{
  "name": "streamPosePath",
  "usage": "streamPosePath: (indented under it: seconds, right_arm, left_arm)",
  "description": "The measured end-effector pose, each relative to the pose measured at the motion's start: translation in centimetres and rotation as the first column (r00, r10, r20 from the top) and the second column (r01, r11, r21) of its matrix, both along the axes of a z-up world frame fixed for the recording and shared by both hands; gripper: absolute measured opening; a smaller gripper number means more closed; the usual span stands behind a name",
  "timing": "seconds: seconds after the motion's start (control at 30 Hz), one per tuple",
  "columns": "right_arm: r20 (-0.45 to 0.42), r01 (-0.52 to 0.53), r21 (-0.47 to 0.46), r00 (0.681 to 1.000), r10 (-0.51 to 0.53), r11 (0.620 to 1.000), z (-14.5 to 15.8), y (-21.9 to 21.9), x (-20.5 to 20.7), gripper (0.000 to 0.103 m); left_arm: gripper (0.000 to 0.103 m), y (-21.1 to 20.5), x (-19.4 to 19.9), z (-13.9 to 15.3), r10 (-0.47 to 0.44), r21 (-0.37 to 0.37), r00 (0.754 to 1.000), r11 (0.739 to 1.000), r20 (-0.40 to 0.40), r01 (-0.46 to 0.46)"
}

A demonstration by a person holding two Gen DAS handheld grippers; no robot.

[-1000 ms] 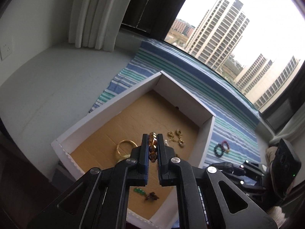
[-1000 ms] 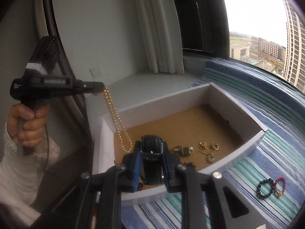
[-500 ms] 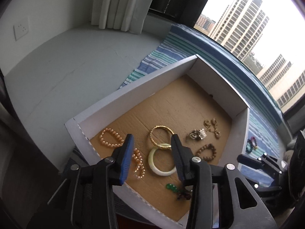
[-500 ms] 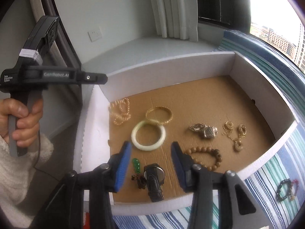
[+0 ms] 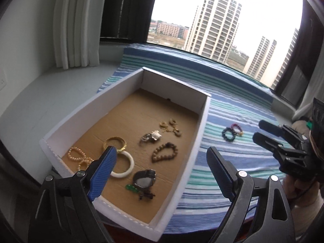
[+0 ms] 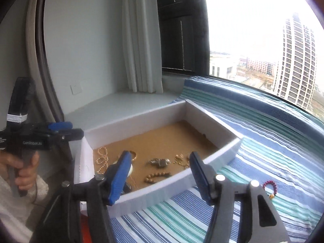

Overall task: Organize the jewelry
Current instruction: 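Withdraw both tools from the box back over the bedspread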

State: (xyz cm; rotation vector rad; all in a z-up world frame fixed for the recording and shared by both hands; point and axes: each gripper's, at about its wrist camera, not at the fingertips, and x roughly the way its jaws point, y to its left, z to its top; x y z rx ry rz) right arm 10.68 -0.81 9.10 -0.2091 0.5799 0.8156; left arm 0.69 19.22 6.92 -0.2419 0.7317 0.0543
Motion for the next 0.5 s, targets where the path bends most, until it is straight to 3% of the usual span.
streamPosePath:
  seconds: [0.13, 0.27, 0.33, 0.5]
  right_arm:
    - [0.005, 0.16, -0.088, 0.987, -0.16, 0.983, -4.5, -5.1, -0.6, 0.061]
    - [-0.051, 0.314, -0.203, 0.942, -0.331, 0.927, -10.3, -10.6, -0.9, 0.061]
    - [-0.097, 0.364, -0.225, 0.915, -0.392, 0.904, -12.5, -13.3, -1.3, 0.061]
    - [-0.116, 0.47, -0.265, 0.851, -0.512, 0.842, -15.7, -19.0, -2.9, 0.061]
  left_arm:
    - [0.095, -7.8, 1.0, -3.9, -0.178, -0.013, 0.981, 0.984, -0.073, 0.178]
    - [0.095, -14.2, 3.2, -9.7, -0.308, -0.035, 0.931, 0.951, -0.194, 0.307]
    - [0.095, -16.4, 4.3, -12.2, -0.323, -0.012, 0.916, 0.944, -0.237, 0.33]
    - [0.095, -19.4, 6.3, -16.7, -0.291, 0.054, 0.905, 0.945, -0.31, 0.322]
